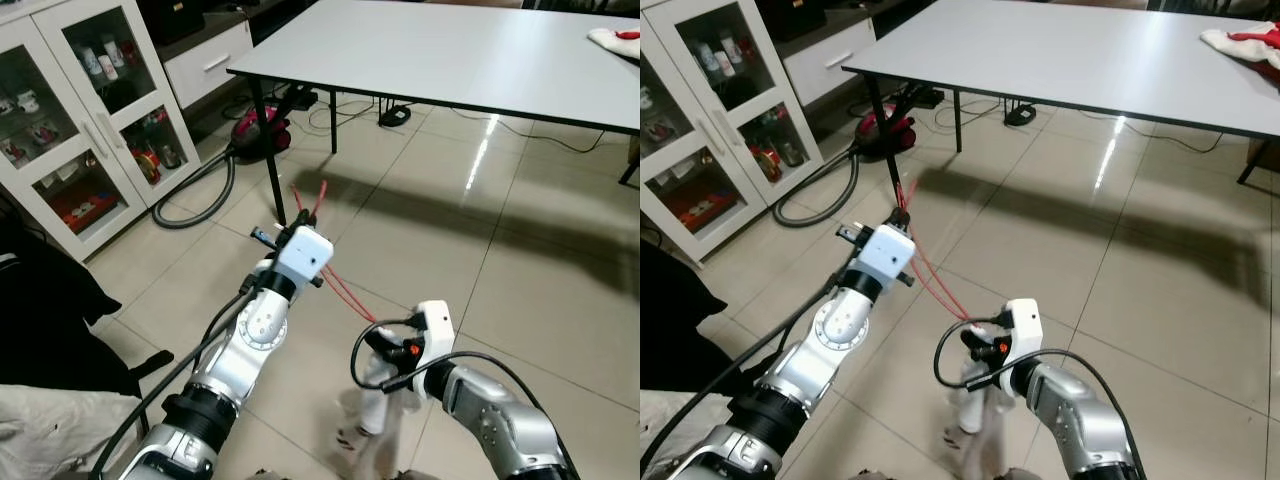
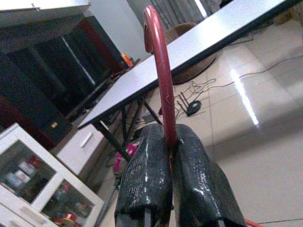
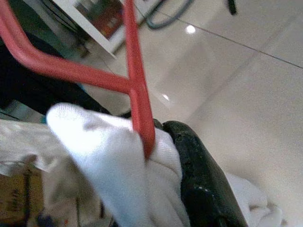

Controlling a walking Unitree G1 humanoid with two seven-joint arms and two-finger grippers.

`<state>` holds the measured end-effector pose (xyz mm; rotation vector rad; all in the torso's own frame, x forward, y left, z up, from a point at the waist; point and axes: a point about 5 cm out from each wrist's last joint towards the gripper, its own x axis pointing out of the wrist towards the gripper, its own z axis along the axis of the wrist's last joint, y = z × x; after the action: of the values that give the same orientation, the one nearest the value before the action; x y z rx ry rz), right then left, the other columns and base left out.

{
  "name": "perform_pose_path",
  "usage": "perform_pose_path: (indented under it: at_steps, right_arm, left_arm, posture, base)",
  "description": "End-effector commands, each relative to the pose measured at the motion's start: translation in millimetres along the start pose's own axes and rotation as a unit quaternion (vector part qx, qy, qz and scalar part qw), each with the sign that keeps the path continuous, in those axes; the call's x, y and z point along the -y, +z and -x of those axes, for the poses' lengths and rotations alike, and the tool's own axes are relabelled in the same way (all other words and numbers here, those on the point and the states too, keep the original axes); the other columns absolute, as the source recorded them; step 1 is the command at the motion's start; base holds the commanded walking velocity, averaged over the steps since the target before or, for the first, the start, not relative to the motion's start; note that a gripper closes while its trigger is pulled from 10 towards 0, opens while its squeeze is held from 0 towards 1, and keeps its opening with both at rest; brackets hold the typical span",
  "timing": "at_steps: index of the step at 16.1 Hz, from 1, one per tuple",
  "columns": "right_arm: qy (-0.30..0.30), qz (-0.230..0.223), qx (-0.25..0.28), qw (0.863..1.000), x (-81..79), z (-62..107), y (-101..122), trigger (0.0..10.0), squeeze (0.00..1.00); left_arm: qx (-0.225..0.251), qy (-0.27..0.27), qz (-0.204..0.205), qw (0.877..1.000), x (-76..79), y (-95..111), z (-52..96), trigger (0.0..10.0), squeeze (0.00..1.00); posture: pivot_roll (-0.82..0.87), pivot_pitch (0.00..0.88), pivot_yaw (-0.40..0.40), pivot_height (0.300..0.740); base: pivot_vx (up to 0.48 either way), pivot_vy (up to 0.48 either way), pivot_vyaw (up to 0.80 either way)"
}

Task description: Hang hanger

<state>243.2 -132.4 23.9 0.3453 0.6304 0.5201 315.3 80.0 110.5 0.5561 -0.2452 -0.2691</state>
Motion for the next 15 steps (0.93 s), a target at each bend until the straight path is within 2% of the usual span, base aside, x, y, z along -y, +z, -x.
perform_pose_path:
  at_steps: [1, 2, 3, 4, 5, 6, 7, 8, 9, 11, 12, 14, 15]
  right_arm:
    - [-0.018, -0.003, -0.002, 1.0, 2.1, -2.1, 1, 0.0, 0.0]
    - [-0.029, -0.013, -0.006, 0.999, 3.5, -3.3, -1, 0.0, 0.0]
    - [-0.052, 0.0, -0.021, 0.998, 7.2, -4.7, -5, 0.0, 0.0]
    - [-0.071, 0.034, -0.035, 0.996, 9.9, -5.6, -8, 0.0, 0.0]
    - [-0.13, 0.125, -0.056, 0.982, 17.6, -6.3, -8, 0.0, 0.0]
    - [-0.144, 0.151, -0.06, 0.976, 19.0, -6.3, -7, 0.0, 0.0]
    - [-0.168, 0.22, -0.073, 0.958, 21.1, -6.3, -4, 0.0, 0.0]
    - [-0.191, 0.305, -0.092, 0.928, 23.6, -5.6, -2, 0.0, 0.0]
    - [-0.208, 0.367, -0.102, 0.901, 26.1, -4.8, 1, 0.0, 0.0]
    - [-0.228, 0.464, -0.109, 0.849, 31.8, -2.6, 8, 0.0, 0.0]
    - [-0.233, 0.498, -0.105, 0.829, 34.3, -1.8, 11, 0.0, 0.0]
    - [-0.226, 0.575, -0.061, 0.784, 30.9, -1.5, 24, 0.0, 0.0]
    - [-0.213, 0.647, -0.038, 0.731, 25.5, -0.7, 30, 0.0, 0.0]
  left_arm:
    - [-0.005, 0.015, -0.041, 0.999, -8.3, -7, 1.4, 10.0, 0.0]
    - [-0.001, 0.02, -0.056, 0.998, -9.3, -7, 1.5, 10.0, 0.0]
    - [0.016, 0.022, -0.091, 0.995, -9.7, -6, 2.4, 10.0, 0.0]
    - [0.031, 0.02, -0.121, 0.992, -9.3, -5, 3.6, 10.0, 0.0]
    - [0.046, 0.027, -0.159, 0.986, -10.6, -4, 5.0, 10.0, 0.0]
    - [0.05, 0.03, -0.168, 0.984, -11.0, -3, 5.2, 10.0, 0.0]
    - [0.059, 0.04, -0.182, 0.981, -12.5, -1, 5.4, 10.0, 0.0]
    - [0.071, 0.05, -0.186, 0.979, -13.2, 3, 4.9, 10.0, 0.0]
    - [0.08, 0.057, -0.185, 0.978, -13.3, 7, 4.3, 10.0, 0.0]
    - [0.108, 0.068, -0.181, 0.975, -13.1, 16, 3.7, 10.0, 0.0]
    - [0.115, 0.072, -0.178, 0.975, -13.3, 18, 4.1, 10.0, 0.0]
    - [0.091, 0.08, -0.164, 0.979, -18.2, 9, 5.7, 10.0, 0.0]
    - [0.058, 0.09, -0.147, 0.983, -23.6, -1, 6.1, 10.0, 0.0]
  posture:
    - [-0.13, 0.055, 0.089, 0.74]
    - [-0.13, 0.056, 0.088, 0.74]
    - [-0.13, 0.058, 0.086, 0.74]
    - [-0.13, 0.058, 0.086, 0.74]
    - [-0.13, 0.062, 0.083, 0.74]
    - [-0.13, 0.062, 0.083, 0.74]
    - [-0.13, 0.063, 0.083, 0.74]
    - [-0.13, 0.064, 0.081, 0.74]
    - [-0.13, 0.065, 0.082, 0.74]
    - [-0.13, 0.068, 0.083, 0.74]
    - [-0.13, 0.069, 0.084, 0.74]
    - [-0.14, 0.071, 0.085, 0.74]
    - [-0.14, 0.071, 0.086, 0.74]
  base:
    - [0.0, 0.0, 0.0]
    - [0.0, 0.0, 0.0]
    - [0.0, 0.0, 0.0]
    - [0.0, 0.0, 0.0]
    - [0.0, 0.0, 0.0]
    - [0.0, 0.0, 0.0]
    - [0.0, 0.0, 0.0]
    - [0.0, 0.0, 0.0]
    - [0.0, 0.0, 0.0]
    - [0.0, 0.0, 0.0]
    - [0.0, 0.0, 0.0]
    - [0.0, 0.0, 0.0]
    - [0.0, 0.0, 0.0]
